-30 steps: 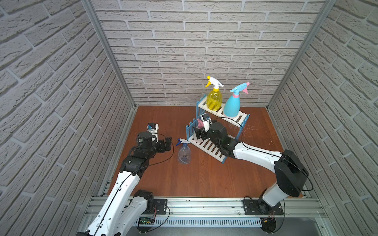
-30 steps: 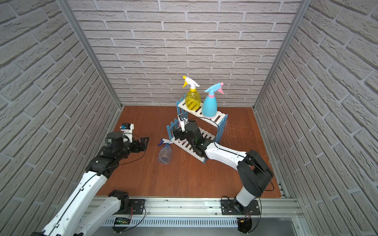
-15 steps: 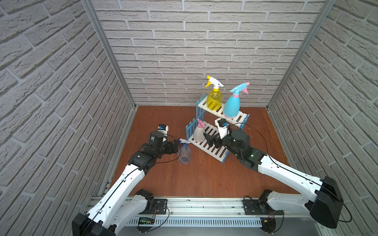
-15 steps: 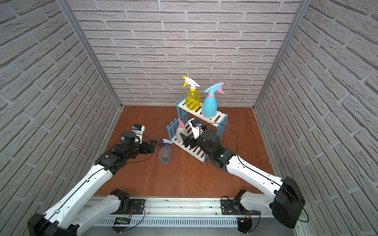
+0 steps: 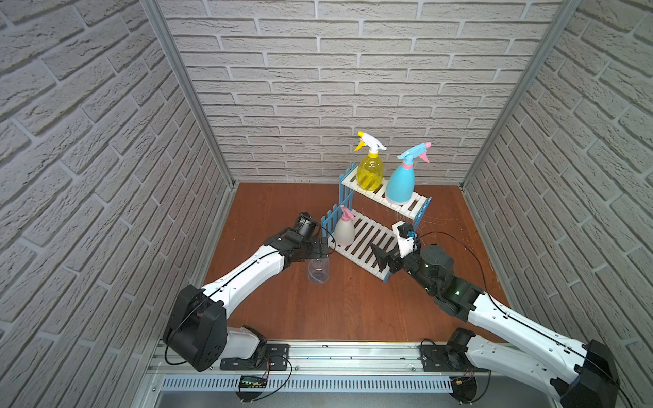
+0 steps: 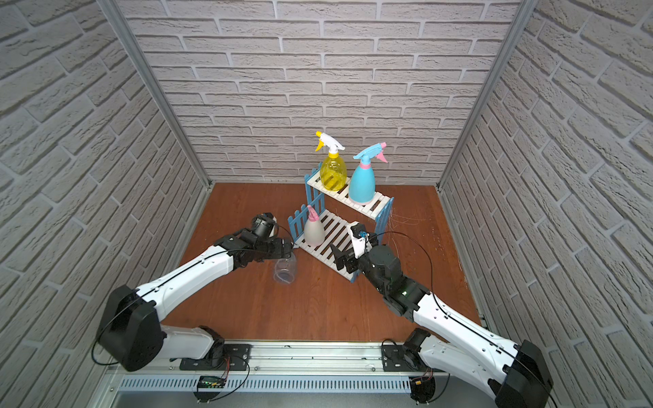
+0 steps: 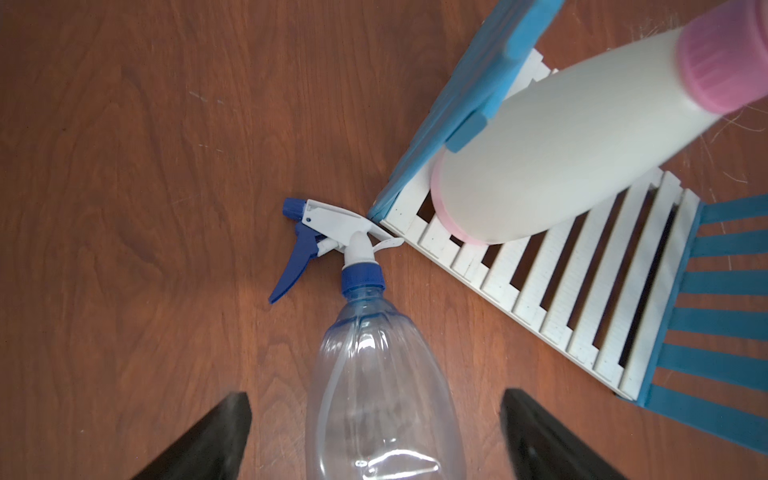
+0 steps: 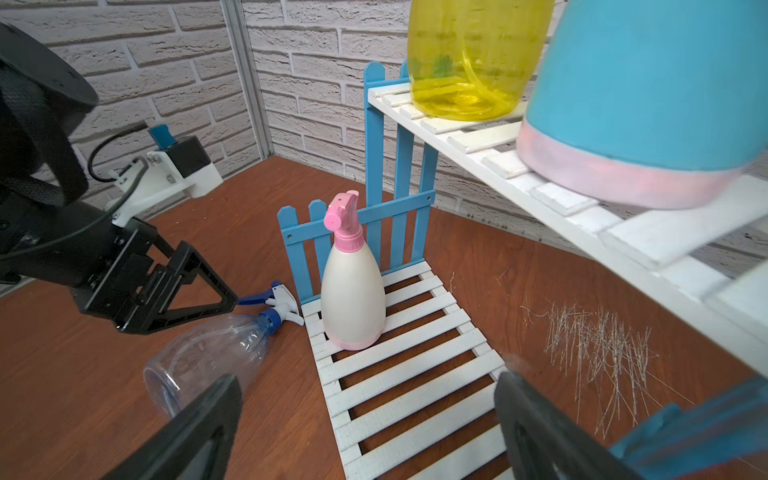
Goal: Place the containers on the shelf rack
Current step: 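Pick up a container from the center of the board.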
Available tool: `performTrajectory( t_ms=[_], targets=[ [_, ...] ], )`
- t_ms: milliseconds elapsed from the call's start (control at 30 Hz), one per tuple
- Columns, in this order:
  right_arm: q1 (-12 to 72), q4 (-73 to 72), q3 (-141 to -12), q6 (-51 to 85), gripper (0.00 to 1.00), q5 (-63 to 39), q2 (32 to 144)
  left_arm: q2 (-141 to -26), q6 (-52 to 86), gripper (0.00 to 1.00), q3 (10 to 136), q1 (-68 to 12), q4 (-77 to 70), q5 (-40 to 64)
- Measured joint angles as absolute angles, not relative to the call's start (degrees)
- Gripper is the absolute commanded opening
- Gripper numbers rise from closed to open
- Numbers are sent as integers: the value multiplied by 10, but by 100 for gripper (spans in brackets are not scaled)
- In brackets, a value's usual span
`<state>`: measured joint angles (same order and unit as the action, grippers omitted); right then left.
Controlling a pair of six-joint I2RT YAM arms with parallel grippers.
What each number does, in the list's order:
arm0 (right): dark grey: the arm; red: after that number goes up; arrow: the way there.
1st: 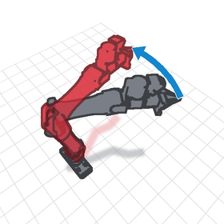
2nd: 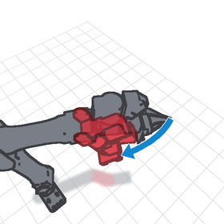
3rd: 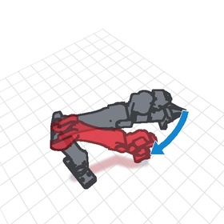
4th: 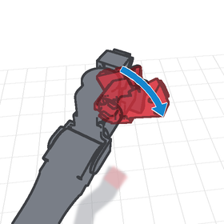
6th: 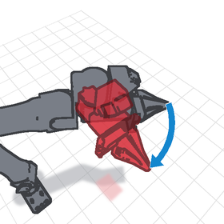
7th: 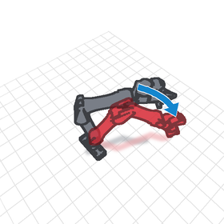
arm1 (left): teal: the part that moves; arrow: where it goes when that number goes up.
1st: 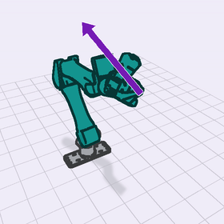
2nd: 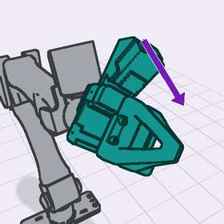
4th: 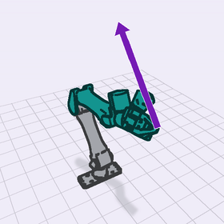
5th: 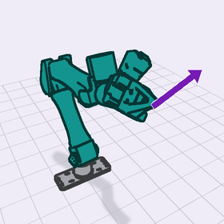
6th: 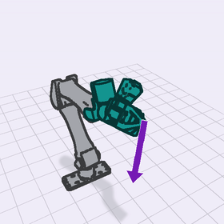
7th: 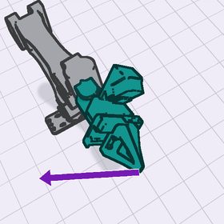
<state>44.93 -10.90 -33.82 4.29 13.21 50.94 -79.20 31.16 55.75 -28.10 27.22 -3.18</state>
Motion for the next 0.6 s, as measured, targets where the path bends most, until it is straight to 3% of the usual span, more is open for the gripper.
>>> performTrajectory(
  t_ms=[600],
  targets=[
    [416,-149,-286,73,99,128,486,-891,383,98,556,-291,265,14]
  ],
)
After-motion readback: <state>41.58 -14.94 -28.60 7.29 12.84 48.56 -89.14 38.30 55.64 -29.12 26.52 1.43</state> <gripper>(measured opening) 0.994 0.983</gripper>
